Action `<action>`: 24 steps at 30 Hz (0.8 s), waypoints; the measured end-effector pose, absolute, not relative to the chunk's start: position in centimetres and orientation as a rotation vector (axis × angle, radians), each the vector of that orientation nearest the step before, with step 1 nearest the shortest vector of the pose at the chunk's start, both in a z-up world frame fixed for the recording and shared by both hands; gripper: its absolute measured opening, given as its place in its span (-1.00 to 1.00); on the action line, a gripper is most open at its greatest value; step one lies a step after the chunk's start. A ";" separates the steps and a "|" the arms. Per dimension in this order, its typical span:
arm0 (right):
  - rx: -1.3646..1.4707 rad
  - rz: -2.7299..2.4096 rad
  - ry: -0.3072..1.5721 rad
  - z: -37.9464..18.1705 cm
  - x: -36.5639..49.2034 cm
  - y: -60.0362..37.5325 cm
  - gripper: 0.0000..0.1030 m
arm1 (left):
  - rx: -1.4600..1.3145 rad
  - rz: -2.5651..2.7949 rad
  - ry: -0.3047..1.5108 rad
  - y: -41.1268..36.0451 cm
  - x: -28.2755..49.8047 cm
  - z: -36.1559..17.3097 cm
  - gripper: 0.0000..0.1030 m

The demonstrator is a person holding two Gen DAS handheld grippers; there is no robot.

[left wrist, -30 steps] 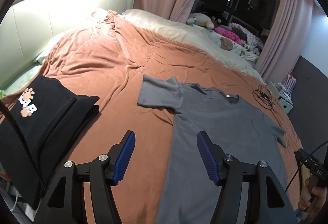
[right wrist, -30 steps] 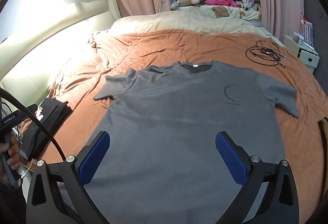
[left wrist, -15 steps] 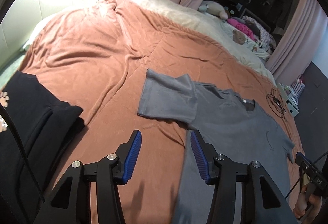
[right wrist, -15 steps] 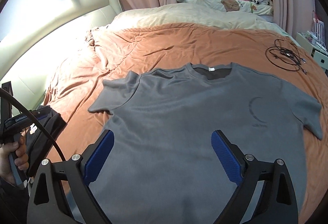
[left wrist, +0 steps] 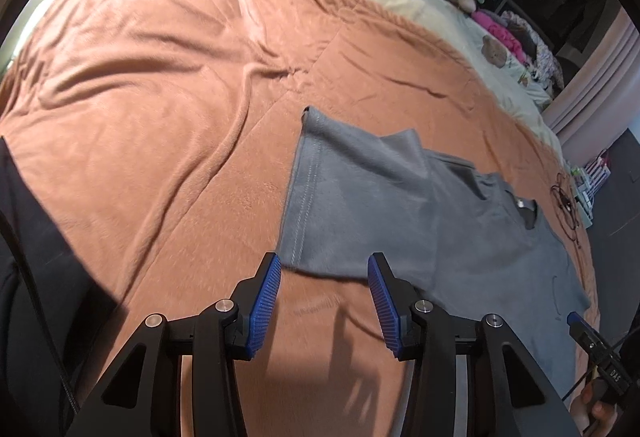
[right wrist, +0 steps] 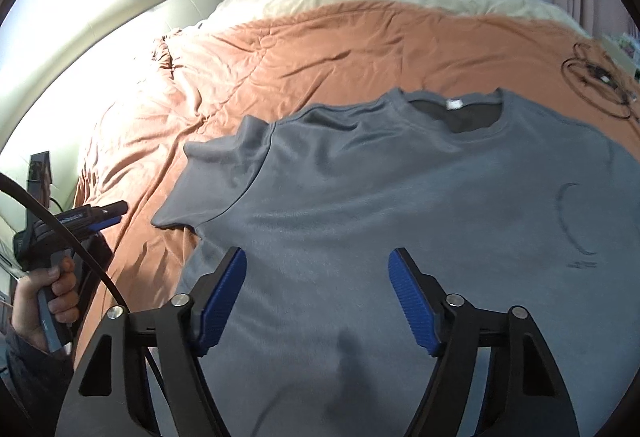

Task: Fold small clothes
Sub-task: 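Grasp the shirt side edge with the left gripper and fold it toward the collar line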

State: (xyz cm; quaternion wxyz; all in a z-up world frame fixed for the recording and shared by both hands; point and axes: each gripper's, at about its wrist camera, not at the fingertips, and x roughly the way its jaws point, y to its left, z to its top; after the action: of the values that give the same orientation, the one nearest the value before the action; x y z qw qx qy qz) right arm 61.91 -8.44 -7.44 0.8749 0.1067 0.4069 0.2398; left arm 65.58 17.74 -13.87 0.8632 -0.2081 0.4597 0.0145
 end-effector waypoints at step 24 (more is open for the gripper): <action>0.416 0.683 1.021 -12.5 71.6 2.6 -0.59 | -0.413 0.012 0.985 17.3 69.2 -13.4 -0.90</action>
State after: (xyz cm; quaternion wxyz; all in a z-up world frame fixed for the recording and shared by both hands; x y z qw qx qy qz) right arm 71.63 2.58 -12.52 0.7969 0.1939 0.4756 0.3179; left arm 69.23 17.34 -13.44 0.8606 -0.1970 0.4696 0.0056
